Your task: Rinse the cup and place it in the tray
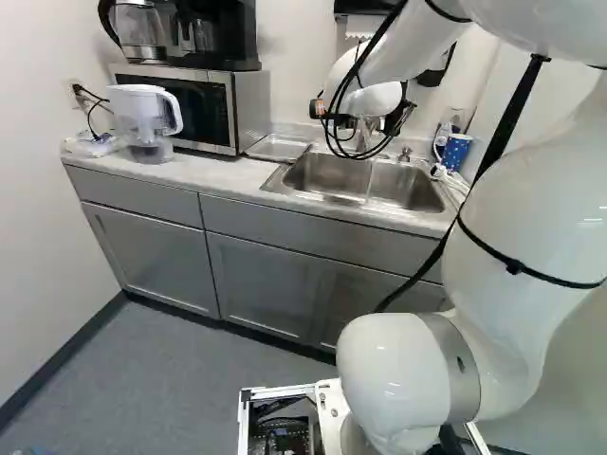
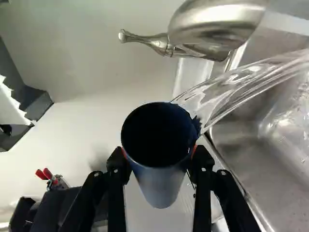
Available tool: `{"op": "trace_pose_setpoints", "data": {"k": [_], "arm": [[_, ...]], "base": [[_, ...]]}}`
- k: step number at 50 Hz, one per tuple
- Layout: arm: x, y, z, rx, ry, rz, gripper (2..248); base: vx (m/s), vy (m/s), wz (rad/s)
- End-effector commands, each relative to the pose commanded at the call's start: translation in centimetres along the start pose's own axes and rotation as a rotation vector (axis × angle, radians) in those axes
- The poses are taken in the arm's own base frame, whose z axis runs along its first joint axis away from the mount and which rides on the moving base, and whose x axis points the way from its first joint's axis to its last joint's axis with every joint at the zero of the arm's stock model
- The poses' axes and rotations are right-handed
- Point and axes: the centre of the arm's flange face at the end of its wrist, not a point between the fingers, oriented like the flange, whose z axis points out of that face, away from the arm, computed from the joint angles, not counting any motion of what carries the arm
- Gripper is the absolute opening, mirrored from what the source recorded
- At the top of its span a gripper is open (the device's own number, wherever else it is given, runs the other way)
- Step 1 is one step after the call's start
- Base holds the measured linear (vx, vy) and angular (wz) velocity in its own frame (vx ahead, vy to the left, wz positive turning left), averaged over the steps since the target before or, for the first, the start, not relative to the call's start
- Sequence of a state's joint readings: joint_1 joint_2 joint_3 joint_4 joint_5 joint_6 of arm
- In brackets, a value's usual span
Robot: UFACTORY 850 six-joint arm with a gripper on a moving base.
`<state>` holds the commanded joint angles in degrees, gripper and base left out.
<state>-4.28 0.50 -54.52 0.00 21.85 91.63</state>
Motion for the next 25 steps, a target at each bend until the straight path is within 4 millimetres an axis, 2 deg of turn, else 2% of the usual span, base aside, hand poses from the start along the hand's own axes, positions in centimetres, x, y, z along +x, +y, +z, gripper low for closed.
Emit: {"op": "trace_pose_setpoints", "data": {"k": [25], "arm": [[0.00,0.00,0.00,0.000,0.000,0.263,126]], "base": [[0.000,0.000,0.000]]}}
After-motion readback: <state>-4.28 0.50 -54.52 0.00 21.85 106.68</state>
